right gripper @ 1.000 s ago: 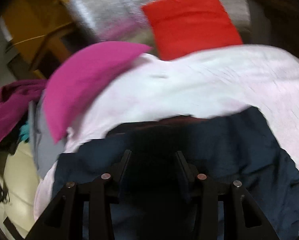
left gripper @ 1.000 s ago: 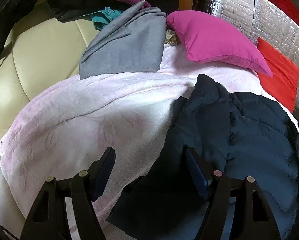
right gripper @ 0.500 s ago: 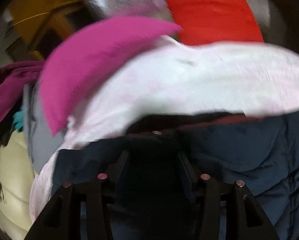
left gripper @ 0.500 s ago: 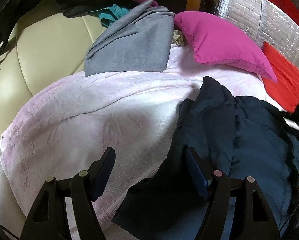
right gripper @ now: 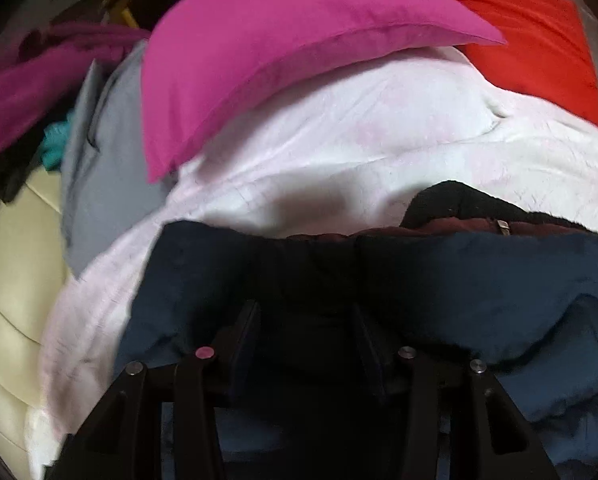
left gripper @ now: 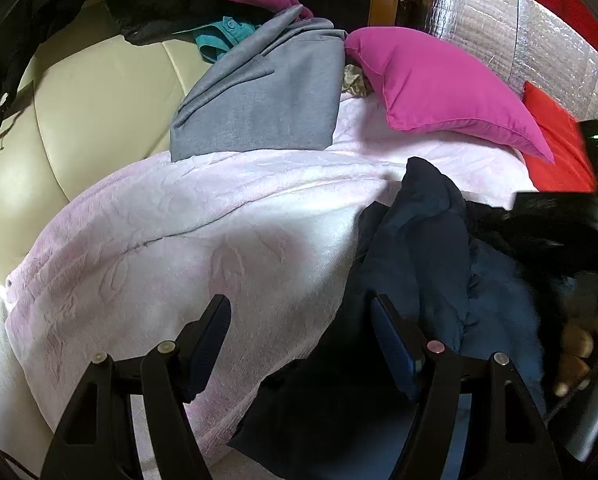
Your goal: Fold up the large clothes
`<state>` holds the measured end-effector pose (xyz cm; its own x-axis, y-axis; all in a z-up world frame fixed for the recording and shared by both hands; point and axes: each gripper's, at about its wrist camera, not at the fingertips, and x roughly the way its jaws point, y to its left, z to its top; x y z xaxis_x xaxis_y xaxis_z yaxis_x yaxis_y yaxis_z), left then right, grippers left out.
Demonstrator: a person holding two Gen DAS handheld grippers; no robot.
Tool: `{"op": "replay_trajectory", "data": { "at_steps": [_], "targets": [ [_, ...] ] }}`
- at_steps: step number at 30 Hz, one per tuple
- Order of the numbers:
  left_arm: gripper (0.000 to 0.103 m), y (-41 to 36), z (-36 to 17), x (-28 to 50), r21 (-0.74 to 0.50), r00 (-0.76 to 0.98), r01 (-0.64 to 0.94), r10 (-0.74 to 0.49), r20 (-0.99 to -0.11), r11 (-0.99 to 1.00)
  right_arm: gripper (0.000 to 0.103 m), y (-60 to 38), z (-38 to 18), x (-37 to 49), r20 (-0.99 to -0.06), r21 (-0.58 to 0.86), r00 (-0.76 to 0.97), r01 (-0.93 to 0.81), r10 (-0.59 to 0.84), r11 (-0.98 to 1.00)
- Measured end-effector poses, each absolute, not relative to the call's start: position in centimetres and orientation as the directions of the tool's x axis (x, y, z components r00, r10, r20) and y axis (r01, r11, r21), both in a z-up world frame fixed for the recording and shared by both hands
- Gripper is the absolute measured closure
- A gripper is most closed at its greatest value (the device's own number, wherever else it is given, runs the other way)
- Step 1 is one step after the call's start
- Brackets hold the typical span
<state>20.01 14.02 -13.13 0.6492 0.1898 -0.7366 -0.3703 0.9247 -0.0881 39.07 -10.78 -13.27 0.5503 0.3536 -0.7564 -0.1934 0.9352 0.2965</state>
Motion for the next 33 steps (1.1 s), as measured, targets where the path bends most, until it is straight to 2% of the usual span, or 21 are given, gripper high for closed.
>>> {"op": "replay_trajectory", "data": {
  "at_steps": [3, 7, 11, 17, 20, 25, 29, 33],
  "targets": [
    [0.03, 14.0, -13.0, 19.9, -0.092, 0.655, -0.368, 0.187, -0.732, 0.925, 0.053, -13.5, -11.0, 36.7, -0.674, 0.344, 0.626, -0.205, 0.393, 0.916],
    [0.03, 13.6, -12.6, 19.6, -0.079, 0.67, -0.358, 0.197, -0.716, 0.93, 0.053, -18.8, -9.1, 33.3, -0.625, 0.331, 0.707, -0.144, 0.331, 0.932],
    [0.03, 13.0, -12.4, 19.3, -0.076, 0.687, -0.343, 0.194, -0.7, 0.936, 0.053, -23.8, -9.2, 31.8, -0.645, 0.234, 0.749, 0.0, 0.155, 0.972],
    [0.03, 12.5, -12.3, 19.3, -0.062, 0.699, -0.329, 0.199, -0.687, 0.942, 0.053, -30.1, -12.2, 34.2, -0.737, 0.228, 0.675, 0.225, 0.017, 0.947],
    [0.03, 12.2, -12.4, 19.5, -0.05, 0.699, -0.325, 0.204, -0.685, 0.945, 0.052, -31.7, -14.9, 35.9, -0.792, 0.264, 0.608, 0.257, 0.057, 0.93],
    [0.03, 11.9, -12.6, 19.7, -0.044, 0.694, -0.32, 0.203, -0.691, 0.946, 0.05, -32.4, -14.6, 35.7, -0.775, 0.296, 0.627, 0.24, 0.085, 0.925],
    [0.03, 11.8, -12.5, 19.5, -0.042, 0.694, -0.32, 0.204, -0.69, 0.947, 0.05, -33.9, -13.8, 31.9, -0.727, 0.353, 0.676, 0.221, 0.118, 0.909],
    [0.03, 11.8, -12.5, 19.3, -0.043, 0.696, -0.316, 0.201, -0.689, 0.948, 0.05, -34.3, -12.6, 27.3, -0.698, 0.311, 0.71, 0.183, 0.093, 0.933]
  ]
}}
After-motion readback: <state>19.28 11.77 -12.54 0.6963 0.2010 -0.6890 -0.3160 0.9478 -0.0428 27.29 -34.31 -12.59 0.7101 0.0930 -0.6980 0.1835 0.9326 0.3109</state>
